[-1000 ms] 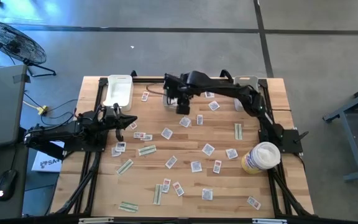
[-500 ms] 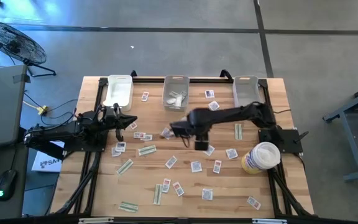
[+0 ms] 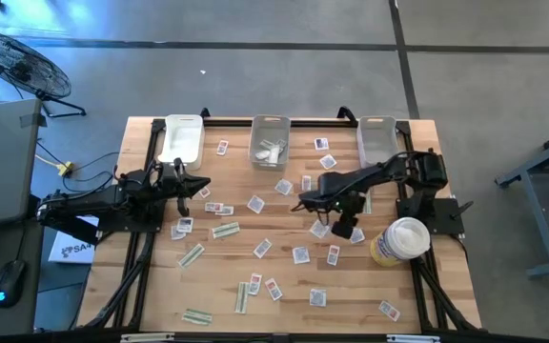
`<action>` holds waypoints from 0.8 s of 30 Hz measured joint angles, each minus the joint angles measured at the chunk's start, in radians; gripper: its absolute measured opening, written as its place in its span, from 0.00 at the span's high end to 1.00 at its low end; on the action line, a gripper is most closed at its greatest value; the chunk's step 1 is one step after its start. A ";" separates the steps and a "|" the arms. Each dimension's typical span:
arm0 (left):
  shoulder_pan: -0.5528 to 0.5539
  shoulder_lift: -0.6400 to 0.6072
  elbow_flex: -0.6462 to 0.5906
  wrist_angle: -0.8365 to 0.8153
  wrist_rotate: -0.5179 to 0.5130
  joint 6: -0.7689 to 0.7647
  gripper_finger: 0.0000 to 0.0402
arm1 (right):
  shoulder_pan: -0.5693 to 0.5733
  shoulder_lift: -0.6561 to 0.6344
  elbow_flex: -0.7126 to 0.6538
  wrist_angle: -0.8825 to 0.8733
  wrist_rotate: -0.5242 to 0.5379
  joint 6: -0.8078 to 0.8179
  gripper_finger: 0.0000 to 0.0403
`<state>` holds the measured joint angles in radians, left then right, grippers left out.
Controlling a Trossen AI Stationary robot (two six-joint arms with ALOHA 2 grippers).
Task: Pick & Place First Aid Supplies
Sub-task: Put the green pad into the left gray bin
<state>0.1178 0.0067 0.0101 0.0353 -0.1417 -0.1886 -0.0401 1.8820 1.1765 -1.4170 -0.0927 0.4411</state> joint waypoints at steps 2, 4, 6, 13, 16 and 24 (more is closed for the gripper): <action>0.000 0.000 0.000 0.000 0.000 0.000 1.00 | -0.038 0.000 -0.046 0.019 -0.022 0.004 0.68; 0.000 0.000 0.000 0.000 0.000 0.000 1.00 | -0.076 0.000 -0.075 0.020 -0.024 0.003 0.71; 0.000 0.000 0.000 0.000 0.000 0.000 1.00 | -0.111 0.000 -0.092 0.022 -0.031 -0.002 0.73; 0.000 0.000 0.000 0.000 0.000 0.000 1.00 | -0.194 -0.057 -0.153 0.060 0.017 -0.072 0.76; 0.000 0.000 0.000 0.000 0.000 0.000 1.00 | -0.226 -0.157 -0.205 0.133 0.010 -0.042 0.76; 0.000 0.000 0.000 0.000 0.000 0.000 1.00 | -0.234 -0.379 -0.345 0.318 0.019 0.062 0.76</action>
<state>0.1178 0.0067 0.0101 0.0353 -0.1421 -0.1886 -0.2745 1.5031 0.8318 -1.0986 -0.0734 0.5035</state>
